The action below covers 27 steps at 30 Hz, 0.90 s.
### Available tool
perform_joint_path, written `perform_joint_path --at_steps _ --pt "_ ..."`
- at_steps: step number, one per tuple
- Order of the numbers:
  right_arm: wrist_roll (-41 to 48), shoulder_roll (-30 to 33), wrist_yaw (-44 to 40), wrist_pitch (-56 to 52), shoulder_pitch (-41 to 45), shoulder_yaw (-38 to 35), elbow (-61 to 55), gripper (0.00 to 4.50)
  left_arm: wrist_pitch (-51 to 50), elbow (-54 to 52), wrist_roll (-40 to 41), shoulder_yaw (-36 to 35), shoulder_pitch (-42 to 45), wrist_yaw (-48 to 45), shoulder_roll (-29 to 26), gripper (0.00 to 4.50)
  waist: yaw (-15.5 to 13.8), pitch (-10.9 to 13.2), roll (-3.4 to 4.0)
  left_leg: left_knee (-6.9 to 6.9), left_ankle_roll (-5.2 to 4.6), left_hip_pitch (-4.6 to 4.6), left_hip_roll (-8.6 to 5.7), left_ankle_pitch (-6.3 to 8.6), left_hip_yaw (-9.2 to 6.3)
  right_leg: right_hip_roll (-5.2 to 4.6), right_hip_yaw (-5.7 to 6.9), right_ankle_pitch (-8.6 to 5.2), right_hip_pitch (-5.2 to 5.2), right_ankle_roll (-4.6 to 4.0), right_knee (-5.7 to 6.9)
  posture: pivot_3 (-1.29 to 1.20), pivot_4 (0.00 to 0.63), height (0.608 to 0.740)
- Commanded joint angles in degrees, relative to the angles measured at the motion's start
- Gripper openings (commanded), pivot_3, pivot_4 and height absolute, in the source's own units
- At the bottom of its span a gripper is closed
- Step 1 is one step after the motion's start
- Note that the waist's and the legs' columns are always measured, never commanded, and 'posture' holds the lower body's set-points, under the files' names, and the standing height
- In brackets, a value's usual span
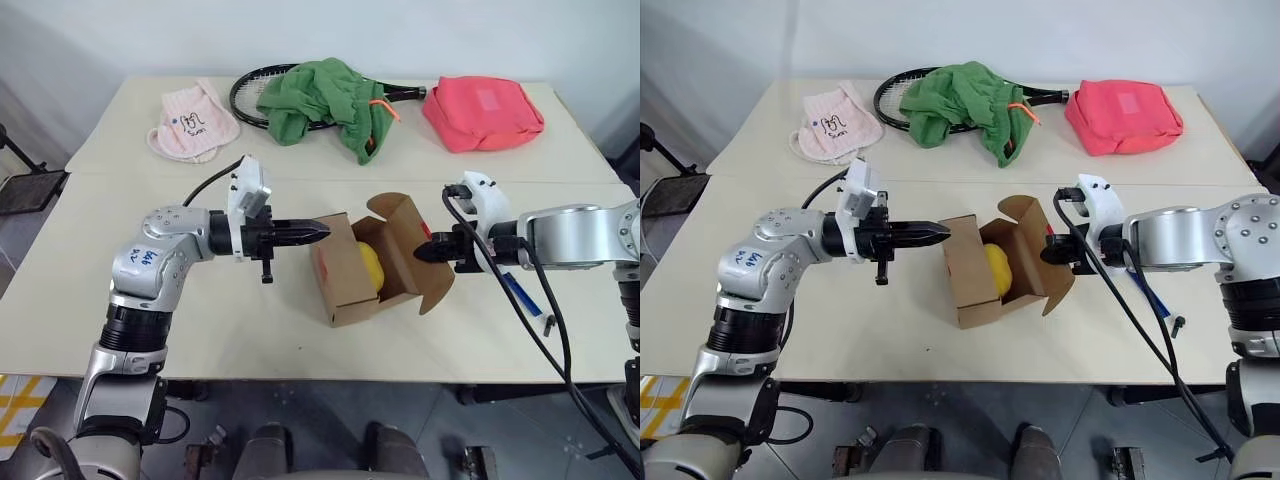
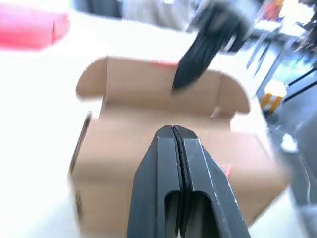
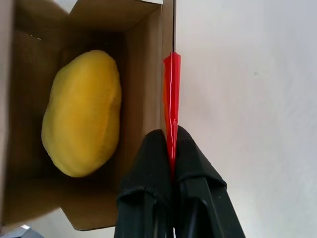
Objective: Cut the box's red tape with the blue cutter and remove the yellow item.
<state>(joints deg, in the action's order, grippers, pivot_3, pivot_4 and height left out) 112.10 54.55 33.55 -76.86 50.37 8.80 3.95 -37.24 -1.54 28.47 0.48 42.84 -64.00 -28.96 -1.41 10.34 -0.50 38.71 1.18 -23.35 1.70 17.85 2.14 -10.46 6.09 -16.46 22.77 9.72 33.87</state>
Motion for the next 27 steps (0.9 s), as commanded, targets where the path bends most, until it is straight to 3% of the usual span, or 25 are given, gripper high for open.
perform_joint_path --at_steps 1,6,14,18,27 --pt "0.90 0.35 0.83 1.26 0.29 -1.45 -2.30 0.01 -2.88 -3.35 3.63 -0.60 2.07 -0.69 -1.08 0.00 0.04 0.00 0.00 -0.01 0.00 0.01 0.00 0.00 0.00 0.00 0.00 0.00 0.00 0.00 0.01 0.00 0.150 0.740" --pt "0.90 1.22 0.83 1.55 -0.50 -1.97 -3.28 0.01 -3.21 -5.60 0.69 4.94 0.82 -0.73 -2.30 0.00 0.04 0.00 0.00 -0.01 0.00 0.02 0.00 0.00 0.02 0.00 -0.01 0.00 0.00 0.00 0.00 0.00 0.150 0.740" --pt "0.90 2.32 -0.01 1.74 -1.67 -2.34 -4.93 0.01 0.51 -0.84 -5.86 9.65 -0.80 8.78 4.39 0.00 -0.14 0.01 -0.01 0.03 0.00 0.01 0.00 0.00 0.03 0.00 -0.01 0.00 0.00 -0.01 0.01 0.00 0.150 0.740" --pt "0.90 4.07 -1.10 1.40 -1.82 -1.78 -5.72 0.01 0.11 0.48 -7.22 9.94 -1.38 10.15 3.88 0.00 -0.11 0.00 -0.01 0.02 0.00 0.02 0.00 0.00 0.03 0.00 -0.02 0.00 0.00 -0.01 0.01 0.00 0.150 0.740" --pt "0.90 9.72 -6.59 -1.55 2.02 -0.56 -3.56 0.01 -3.80 -0.08 -7.63 8.93 -8.35 8.24 -5.93 0.00 -0.31 -0.01 0.02 0.26 -0.04 0.08 0.01 0.02 0.04 0.00 -0.06 0.07 -0.10 -0.05 0.11 0.00 0.150 0.740"
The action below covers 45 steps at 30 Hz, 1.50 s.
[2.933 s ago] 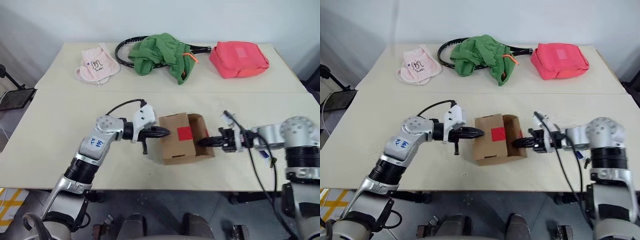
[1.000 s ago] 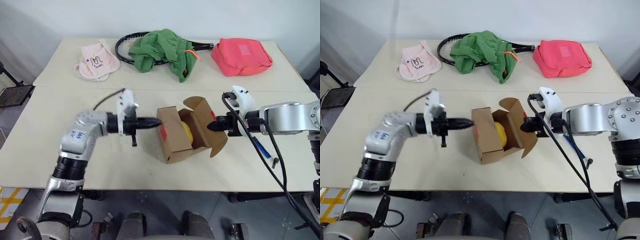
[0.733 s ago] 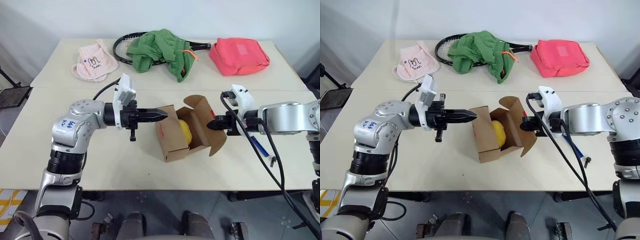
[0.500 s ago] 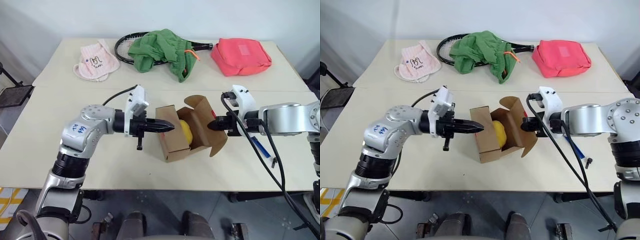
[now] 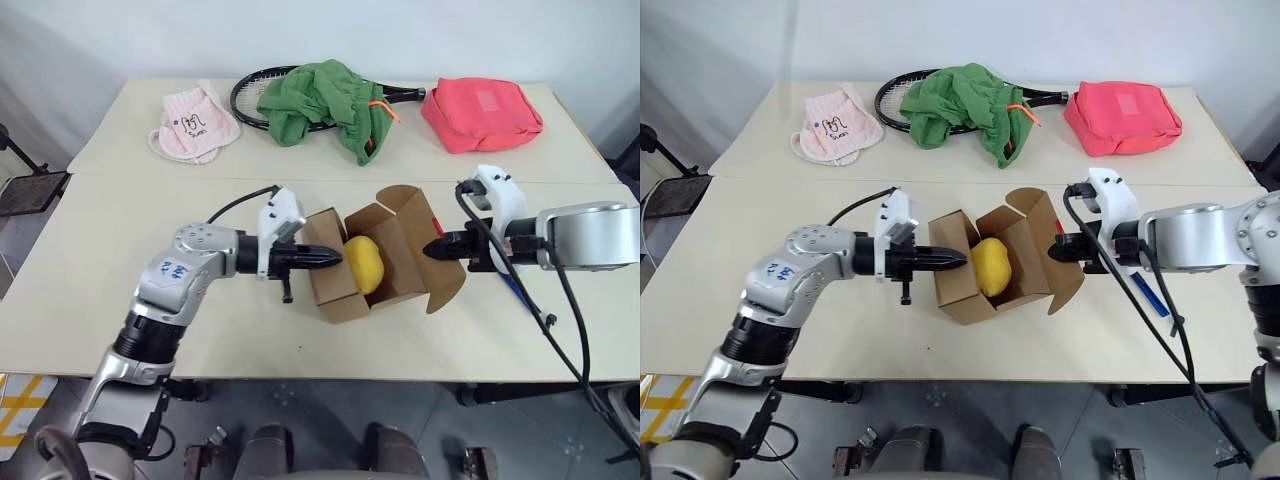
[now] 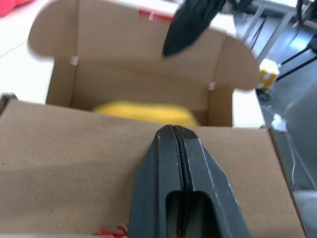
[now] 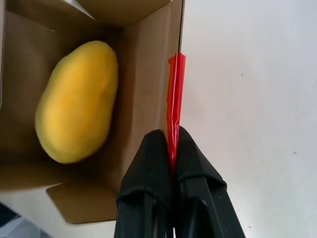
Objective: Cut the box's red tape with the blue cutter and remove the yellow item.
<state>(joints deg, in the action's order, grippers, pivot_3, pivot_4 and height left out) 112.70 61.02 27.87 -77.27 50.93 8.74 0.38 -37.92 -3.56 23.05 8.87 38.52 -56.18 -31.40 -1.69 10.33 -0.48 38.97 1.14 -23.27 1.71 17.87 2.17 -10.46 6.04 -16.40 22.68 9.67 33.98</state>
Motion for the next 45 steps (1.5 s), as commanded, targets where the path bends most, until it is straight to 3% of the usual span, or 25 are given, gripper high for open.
perform_joint_path --at_steps 1,16,19,25,31,36,45 --pt "0.30 3.65 -1.25 -1.20 1.57 -0.36 -0.03 0.01 -3.23 1.64 -2.09 0.38 -4.82 0.45 -4.06 0.00 -0.10 -0.01 0.01 0.03 -0.02 0.01 0.00 0.01 0.00 0.00 0.00 0.03 -0.04 0.00 -0.02 0.00 0.150 0.740" --pt "0.30 4.56 3.72 2.71 -2.17 2.73 -5.51 0.01 -1.58 1.71 -1.68 -1.64 -5.82 4.74 0.57 0.00 -0.80 0.06 -0.10 0.04 -0.09 -0.14 0.01 0.06 0.16 -0.01 0.02 0.17 0.14 0.04 -0.15 0.00 0.150 0.740" --pt "0.30 5.17 5.43 3.37 -2.39 3.01 -6.42 0.01 -3.57 -0.16 -0.58 -1.51 -6.74 2.40 -1.63 0.00 -0.62 0.06 -0.10 0.05 -0.09 -0.13 0.02 0.06 0.16 -0.01 0.02 0.18 0.14 0.04 -0.13 0.00 0.150 0.740" --pt "0.30 5.65 6.72 4.24 -2.18 3.23 -6.93 0.01 -8.15 -5.84 8.10 -6.03 -7.96 -7.20 -9.50 0.00 0.30 0.07 -0.10 0.00 -0.09 -0.12 0.05 0.06 0.19 0.00 0.02 0.18 0.17 0.04 -0.14 0.00 0.150 0.740" --pt "0.29 5.21 7.17 4.39 -1.40 3.70 -6.27 0.01 -11.52 -7.78 15.94 -10.26 -0.97 -5.81 -5.85 0.00 -0.13 0.07 -0.10 0.10 -0.09 -0.13 0.05 0.06 0.18 -0.01 0.01 0.19 0.15 0.03 -0.12 0.00 0.150 0.740" --pt "0.29 5.12 7.23 4.43 -1.05 3.75 -6.39 0.01 -7.31 -4.60 9.92 -5.35 1.81 0.71 1.11 0.00 0.15 0.07 -0.10 0.06 -0.09 -0.12 0.04 0.06 0.19 -0.01 0.01 0.22 0.13 0.07 -0.14 0.00 0.150 0.740" --pt "-0.30 4.63 7.73 4.63 -0.82 3.87 -6.79 0.01 -2.03 -0.17 0.83 3.75 0.17 2.92 3.85 0.00 0.18 0.07 -0.09 0.07 -0.09 -0.11 0.05 0.06 0.25 -0.01 0.00 0.22 0.15 0.06 -0.14 0.00 0.150 0.740"
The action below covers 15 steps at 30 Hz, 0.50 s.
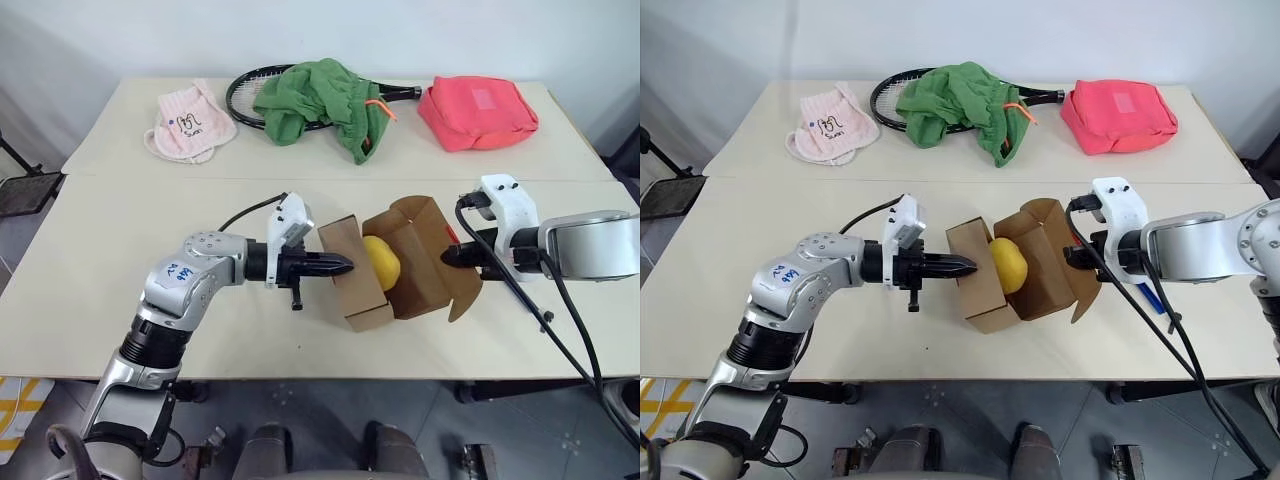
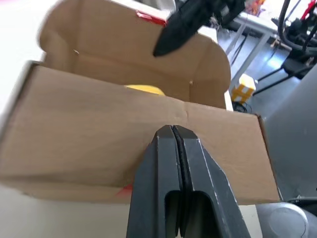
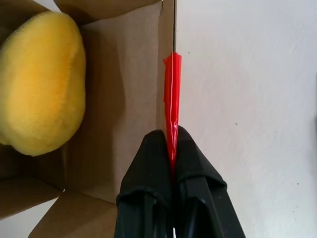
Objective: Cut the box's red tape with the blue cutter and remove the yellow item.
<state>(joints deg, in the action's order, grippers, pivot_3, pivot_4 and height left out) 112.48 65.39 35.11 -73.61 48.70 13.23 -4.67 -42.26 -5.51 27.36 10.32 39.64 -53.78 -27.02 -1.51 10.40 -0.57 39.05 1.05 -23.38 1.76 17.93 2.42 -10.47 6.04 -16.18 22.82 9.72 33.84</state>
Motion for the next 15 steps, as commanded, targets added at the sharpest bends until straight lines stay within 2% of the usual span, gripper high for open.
perform_joint_path --at_steps 1,15 --pt "-0.20 0.20 0.47 0.98 1.35 -0.64 -1.89 0.01 2.99 2.46 -4.69 3.17 -1.45 0.52 -0.87 0.00 0.00 0.00 0.00 0.00 0.00 0.01 0.00 0.00 0.01 0.00 -0.01 0.00 0.00 0.00 0.00 0.00 0.150 0.740" --pt "0.52 1.43 -1.51 0.36 1.77 -0.73 -6.31 0.01 3.23 3.02 -6.03 2.30 -8.22 1.98 -5.75 0.00 -0.11 -0.19 0.16 0.05 -0.02 0.29 0.02 0.01 -0.02 0.00 -0.03 0.04 -0.26 -0.07 0.05 0.00 0.150 0.740"
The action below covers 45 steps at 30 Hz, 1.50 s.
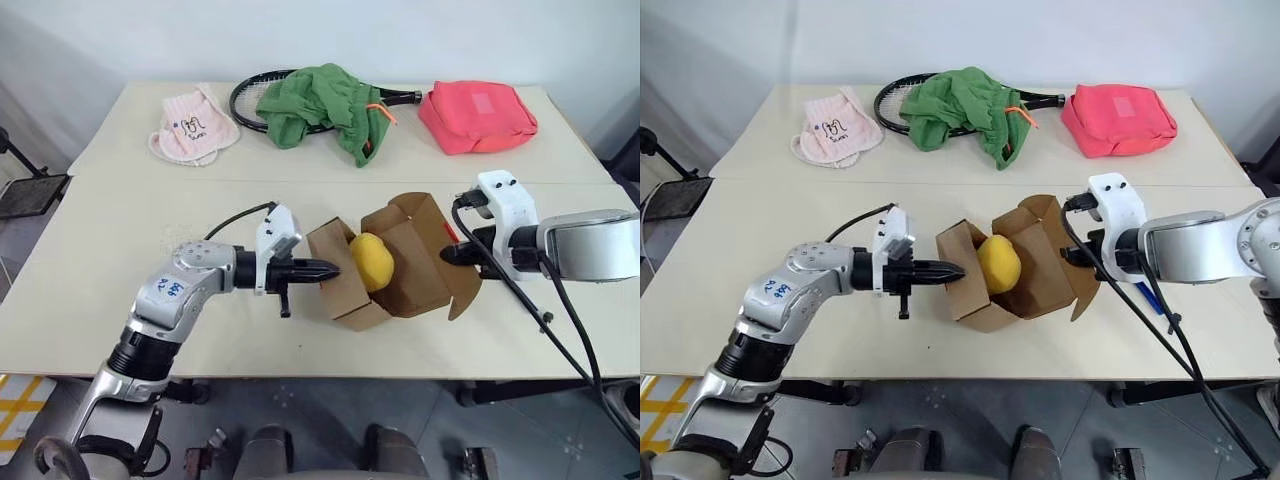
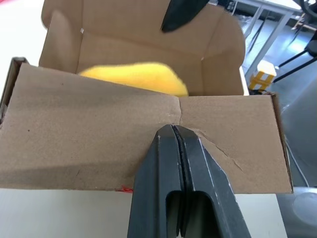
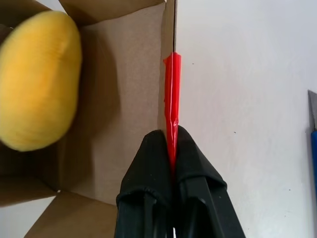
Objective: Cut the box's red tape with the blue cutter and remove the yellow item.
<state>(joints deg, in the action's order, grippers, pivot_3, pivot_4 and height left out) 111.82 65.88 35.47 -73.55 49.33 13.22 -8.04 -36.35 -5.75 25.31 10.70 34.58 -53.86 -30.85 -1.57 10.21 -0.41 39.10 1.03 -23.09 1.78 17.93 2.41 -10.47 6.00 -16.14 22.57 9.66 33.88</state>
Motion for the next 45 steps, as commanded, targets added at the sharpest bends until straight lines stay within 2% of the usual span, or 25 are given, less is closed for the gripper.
perform_joint_path --at_steps 1,12,22,25,30,33,34,36,38,40,43,45 --pt "1.18 0.95 -1.99 0.33 1.27 -0.63 -3.11 0.01 -3.15 2.90 -3.80 1.64 -3.67 2.19 -2.29 0.00 -0.06 -0.02 0.01 0.00 0.00 0.00 0.00 0.00 0.00 0.00 0.00 0.00 0.00 0.00 0.00 0.00 0.150 0.740" --pt "1.18 0.64 -1.33 1.04 0.87 0.74 -3.04 0.01 -3.75 2.54 -4.44 0.87 -4.84 2.68 -2.13 0.00 -0.79 0.09 -0.15 0.01 -0.04 -0.32 0.00 0.02 0.01 0.00 0.04 0.05 0.28 0.01 -0.06 0.00 0.150 0.740" --pt "1.18 0.62 -0.30 2.37 -1.05 1.44 -3.10 0.01 -0.78 4.90 -5.72 -0.02 -2.96 2.84 0.93 0.00 -0.63 0.09 -0.15 0.00 -0.03 -0.27 0.00 0.03 0.11 -0.01 0.06 0.06 0.28 0.02 -0.06 0.00 0.150 0.740" --pt "1.18 1.46 -0.96 2.44 -2.16 0.60 -4.15 0.74 -0.96 4.49 -5.91 -0.10 -3.41 2.81 1.23 0.00 -0.51 0.09 -0.15 -0.01 -0.03 -0.28 0.00 0.03 0.13 -0.01 0.06 0.06 0.29 0.02 -0.08 0.00 0.150 0.740" --pt "0.13 4.11 -4.47 2.36 -3.07 -2.33 -5.67 2.42 -1.40 3.52 -6.27 0.24 -4.25 2.82 1.36 0.00 -0.18 0.09 -0.15 -0.02 -0.03 -0.27 0.01 0.03 0.13 -0.01 0.06 0.06 0.29 0.03 -0.07 0.00 0.150 0.740" --pt "-5.43 6.44 -12.34 0.86 -3.99 -6.25 -7.04 3.41 -1.31 3.35 -6.38 0.08 -4.54 2.77 1.12 0.00 -0.11 0.09 -0.15 -0.02 -0.04 -0.27 0.01 0.03 0.13 -0.02 0.06 0.06 0.29 0.03 -0.08 0.00 0.150 0.740" --pt "-7.00 7.32 -15.60 0.66 -5.20 -8.13 -7.55 3.85 -1.34 3.29 -6.33 -0.10 -4.60 2.79 1.04 0.00 -0.15 0.09 -0.15 -0.02 -0.04 -0.27 0.01 0.03 0.12 -0.01 0.06 0.06 0.29 0.03 -0.07 0.00 0.150 0.740" --pt "-10.24 8.48 -23.08 1.32 -9.36 -13.47 -9.02 4.43 -1.30 3.15 -6.07 -0.68 -4.90 2.63 0.74 0.00 -0.25 0.09 -0.15 -0.03 -0.04 -0.27 0.01 0.03 0.12 -0.01 0.06 0.06 0.29 0.03 -0.09 0.00 0.150 0.740" --pt "-14.23 8.22 -30.58 3.20 -14.57 -19.94 -10.72 4.43 -0.73 3.21 -5.96 -1.38 -5.26 2.42 0.32 0.00 -0.18 0.09 -0.15 -0.04 -0.06 -0.27 0.01 0.04 0.14 -0.02 0.05 0.06 0.28 0.03 -0.11 0.00 0.150 0.740" --pt "-25.28 8.06 -41.18 9.12 -20.84 -25.97 -15.00 4.43 0.67 3.63 -5.64 -2.69 -5.84 1.35 -0.66 0.00 -0.16 0.09 -0.15 -0.04 -0.06 -0.25 0.01 0.04 0.16 -0.02 0.04 0.06 0.28 0.04 -0.09 0.00 0.150 0.740" --pt "-36.07 7.76 -53.85 15.10 -28.89 -32.25 -17.35 4.43 5.43 5.40 -4.83 -6.22 -7.15 -0.32 -1.67 0.00 -0.10 0.09 -0.15 -0.05 -0.06 -0.22 0.01 0.04 0.18 -0.02 0.01 0.06 0.28 0.04 -0.07 0.00 0.150 0.740" --pt "-41.90 5.05 -61.72 20.89 -33.75 -38.14 -16.06 4.50 9.03 6.94 -3.54 -10.44 -9.11 -2.36 -3.58 0.38 0.00 0.09 -0.15 -0.03 -0.06 -0.20 0.01 0.04 0.21 -0.02 -0.02 0.07 0.28 0.04 -0.05 0.00 0.150 0.740"
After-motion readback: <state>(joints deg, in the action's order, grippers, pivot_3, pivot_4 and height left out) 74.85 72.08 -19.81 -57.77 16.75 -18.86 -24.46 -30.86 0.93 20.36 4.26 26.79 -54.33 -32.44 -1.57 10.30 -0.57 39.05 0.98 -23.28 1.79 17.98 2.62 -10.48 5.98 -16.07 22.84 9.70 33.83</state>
